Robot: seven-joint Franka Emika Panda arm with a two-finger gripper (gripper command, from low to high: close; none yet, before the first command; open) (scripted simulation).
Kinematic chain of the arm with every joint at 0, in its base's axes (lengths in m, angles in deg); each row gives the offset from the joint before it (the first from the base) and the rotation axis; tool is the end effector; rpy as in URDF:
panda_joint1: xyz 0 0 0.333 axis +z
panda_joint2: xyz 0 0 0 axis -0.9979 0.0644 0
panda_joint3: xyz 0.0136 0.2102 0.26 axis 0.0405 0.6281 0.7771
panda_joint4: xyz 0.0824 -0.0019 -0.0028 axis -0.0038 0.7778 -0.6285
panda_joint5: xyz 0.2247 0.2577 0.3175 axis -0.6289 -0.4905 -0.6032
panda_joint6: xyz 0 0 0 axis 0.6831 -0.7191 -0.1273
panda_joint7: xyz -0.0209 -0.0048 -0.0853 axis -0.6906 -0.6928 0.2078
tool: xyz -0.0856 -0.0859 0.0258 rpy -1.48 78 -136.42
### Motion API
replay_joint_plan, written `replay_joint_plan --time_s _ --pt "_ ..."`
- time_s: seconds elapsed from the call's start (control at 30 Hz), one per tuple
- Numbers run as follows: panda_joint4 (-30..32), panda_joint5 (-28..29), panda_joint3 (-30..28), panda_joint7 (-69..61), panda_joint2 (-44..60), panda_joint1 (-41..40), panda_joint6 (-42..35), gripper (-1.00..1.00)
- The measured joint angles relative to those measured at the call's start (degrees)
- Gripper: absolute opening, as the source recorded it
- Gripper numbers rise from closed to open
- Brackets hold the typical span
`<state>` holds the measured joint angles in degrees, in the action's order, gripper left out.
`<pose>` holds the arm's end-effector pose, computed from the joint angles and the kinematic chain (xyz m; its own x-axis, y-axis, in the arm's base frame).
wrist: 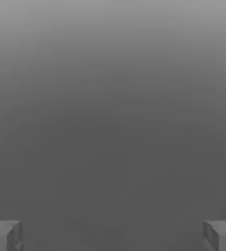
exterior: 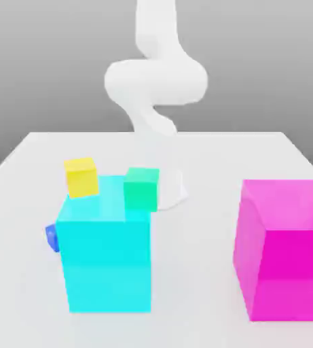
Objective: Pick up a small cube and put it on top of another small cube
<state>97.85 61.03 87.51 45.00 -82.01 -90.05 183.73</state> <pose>0.4415 -0.0230 0.6728 0.4048 -0.8126 0.4193 -0.6151 -0.5813 -0.5327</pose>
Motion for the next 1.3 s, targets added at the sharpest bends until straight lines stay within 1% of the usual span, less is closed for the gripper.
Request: replay_joint_plan --time_s 0.63,0.97,1.1,1.2,1.3 --pt "20.61 -0.54 3.31 48.61 21.63 -27.52 18.27 0.0" --pt "31.37 -0.43 3.25 74.18 32.91 -40.43 27.78 0.0" --pt "35.67 -0.64 2.36 84.21 37.41 -44.66 31.61 0.0" --pt "35.67 1.98 1.88 88.42 42.77 -46.07 35.95 0.0" --pt "34.63 4.31 -0.77 90.49 48.85 -44.07 40.92 0.0"
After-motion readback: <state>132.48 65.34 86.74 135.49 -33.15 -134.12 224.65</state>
